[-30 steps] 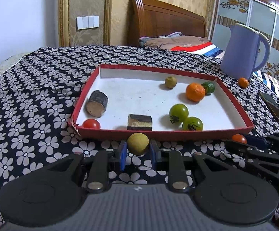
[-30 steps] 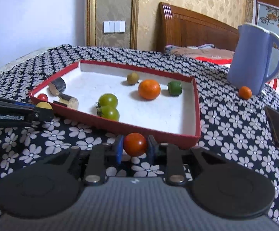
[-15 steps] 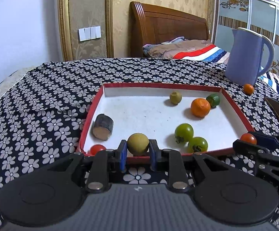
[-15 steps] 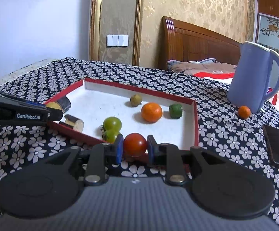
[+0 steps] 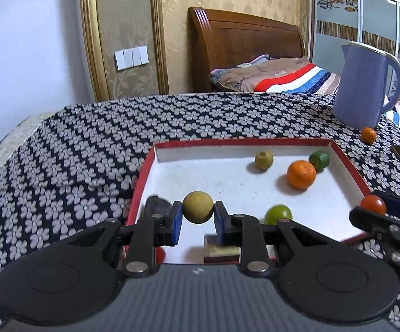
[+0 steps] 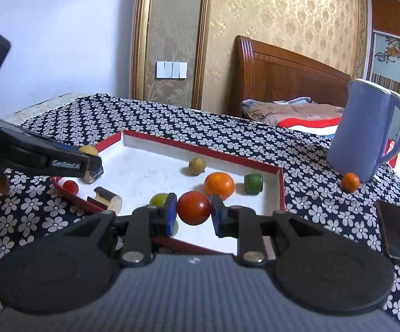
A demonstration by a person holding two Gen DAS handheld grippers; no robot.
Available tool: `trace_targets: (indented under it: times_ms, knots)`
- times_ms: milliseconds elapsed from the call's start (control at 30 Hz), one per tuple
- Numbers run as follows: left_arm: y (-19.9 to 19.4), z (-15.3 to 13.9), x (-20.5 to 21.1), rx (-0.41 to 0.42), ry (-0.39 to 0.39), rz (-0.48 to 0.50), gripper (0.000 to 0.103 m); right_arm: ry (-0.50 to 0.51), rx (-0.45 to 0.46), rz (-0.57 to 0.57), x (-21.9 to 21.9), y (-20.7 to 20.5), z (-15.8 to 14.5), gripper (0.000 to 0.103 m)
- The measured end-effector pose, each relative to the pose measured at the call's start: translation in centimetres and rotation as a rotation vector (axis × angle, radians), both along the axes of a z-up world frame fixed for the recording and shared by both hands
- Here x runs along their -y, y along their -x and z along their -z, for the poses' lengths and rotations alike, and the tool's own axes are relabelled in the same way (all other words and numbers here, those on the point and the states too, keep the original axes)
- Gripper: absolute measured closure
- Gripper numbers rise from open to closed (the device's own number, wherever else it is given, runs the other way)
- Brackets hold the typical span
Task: Organize fruits
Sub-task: 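Lift and carry the yellow-green fruit with left tool while right tool carries the red tomato over the tray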
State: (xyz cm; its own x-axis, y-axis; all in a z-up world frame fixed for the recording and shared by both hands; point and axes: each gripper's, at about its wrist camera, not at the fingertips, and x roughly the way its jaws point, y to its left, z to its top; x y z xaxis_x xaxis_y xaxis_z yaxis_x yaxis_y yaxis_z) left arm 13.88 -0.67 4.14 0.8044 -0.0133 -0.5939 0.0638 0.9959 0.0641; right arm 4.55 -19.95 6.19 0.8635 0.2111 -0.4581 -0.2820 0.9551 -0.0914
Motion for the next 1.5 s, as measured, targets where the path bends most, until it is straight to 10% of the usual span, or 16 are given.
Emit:
trace_targets:
  times_ms: [1500]
  knots:
    - [-10.6, 2.4, 1.2, -0.088, -0.053, -0.086, 0.079, -0.019, -0.058, 0.027, -1.1, -9.1, -0.4, 0.078]
